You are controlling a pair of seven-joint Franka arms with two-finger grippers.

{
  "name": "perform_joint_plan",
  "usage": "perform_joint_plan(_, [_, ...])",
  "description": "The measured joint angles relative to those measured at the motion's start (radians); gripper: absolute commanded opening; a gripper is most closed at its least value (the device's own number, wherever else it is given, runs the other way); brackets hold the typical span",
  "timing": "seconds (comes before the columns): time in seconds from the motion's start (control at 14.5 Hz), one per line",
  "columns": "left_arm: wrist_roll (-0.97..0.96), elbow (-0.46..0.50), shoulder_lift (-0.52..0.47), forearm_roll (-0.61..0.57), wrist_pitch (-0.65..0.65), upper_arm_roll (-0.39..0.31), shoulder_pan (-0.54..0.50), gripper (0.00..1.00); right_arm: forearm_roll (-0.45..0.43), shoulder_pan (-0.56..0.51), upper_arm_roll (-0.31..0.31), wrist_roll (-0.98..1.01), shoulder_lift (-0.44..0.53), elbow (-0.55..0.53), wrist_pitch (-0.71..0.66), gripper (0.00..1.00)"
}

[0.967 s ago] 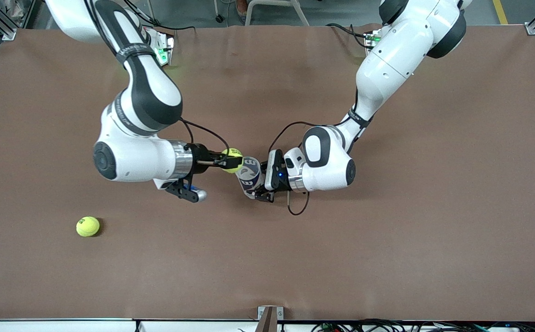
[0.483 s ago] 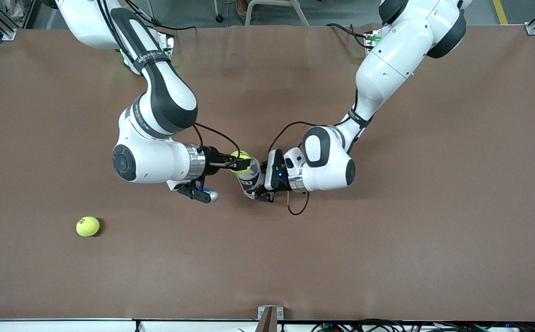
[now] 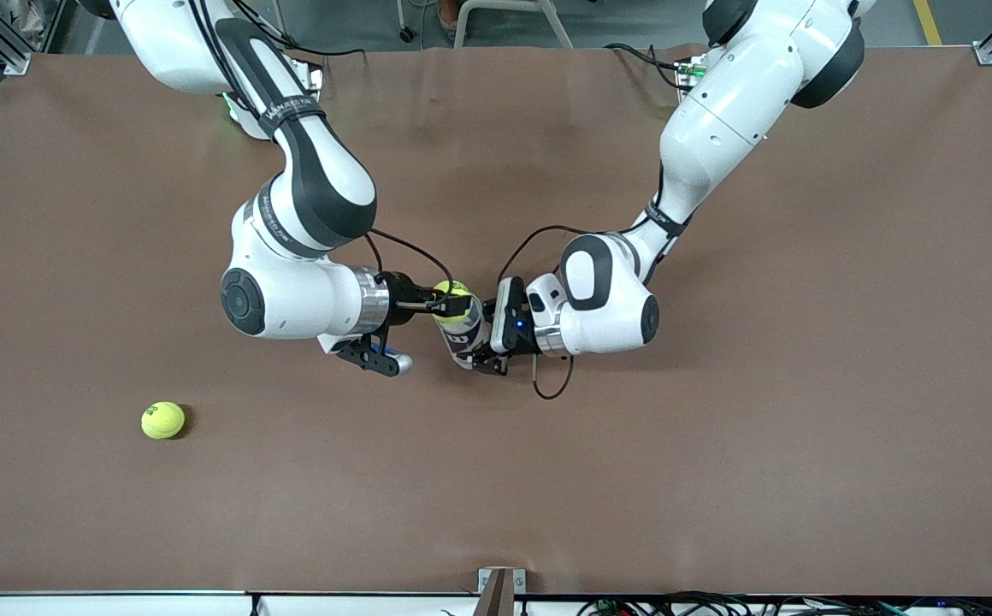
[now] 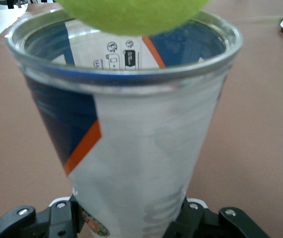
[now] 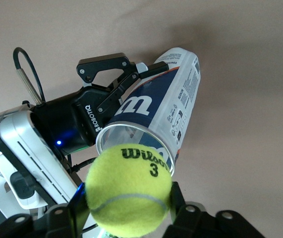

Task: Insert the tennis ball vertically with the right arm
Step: 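Lower the ball into the tube opening and open the right gripper, then move the right gripper to the second tennis ball and grasp it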

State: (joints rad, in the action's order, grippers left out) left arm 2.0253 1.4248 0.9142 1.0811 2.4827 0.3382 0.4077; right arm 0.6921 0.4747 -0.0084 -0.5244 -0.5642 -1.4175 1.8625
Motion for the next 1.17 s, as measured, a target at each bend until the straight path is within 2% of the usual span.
perform_joint_plan(0.55, [0.0,0.0,0.0,0.0,0.0,0.0,0.002,0.66,-0.001,0.0,-0.01,0.0,0.0,0.0,0.0,1.0])
perform_joint_plan(0.69, [0.0,0.0,0.0,0.0,0.0,0.0,0.002,0.66,-0.016,-0.005,-0.031,0.0,0.001,0.003,-0.004,1.0])
perform_joint_plan(0.9, [0.0,0.0,0.0,0.0,0.0,0.0,0.002,0.67,-0.149,-0.054,-0.094,0.008,0.006,0.013,-0.042,1.0])
perform_joint_plan(1.04, [-0.001,0.0,0.0,0.0,0.0,0.0,0.002,0.74,-0.236,-0.128,-0.107,0.074,0.007,0.015,-0.057,1.0])
perform_joint_plan(1.17, [-0.006,0.0,0.001,0.0,0.0,0.0,0.001,0.75,-0.289,-0.191,-0.112,0.167,0.007,0.014,-0.083,1.0])
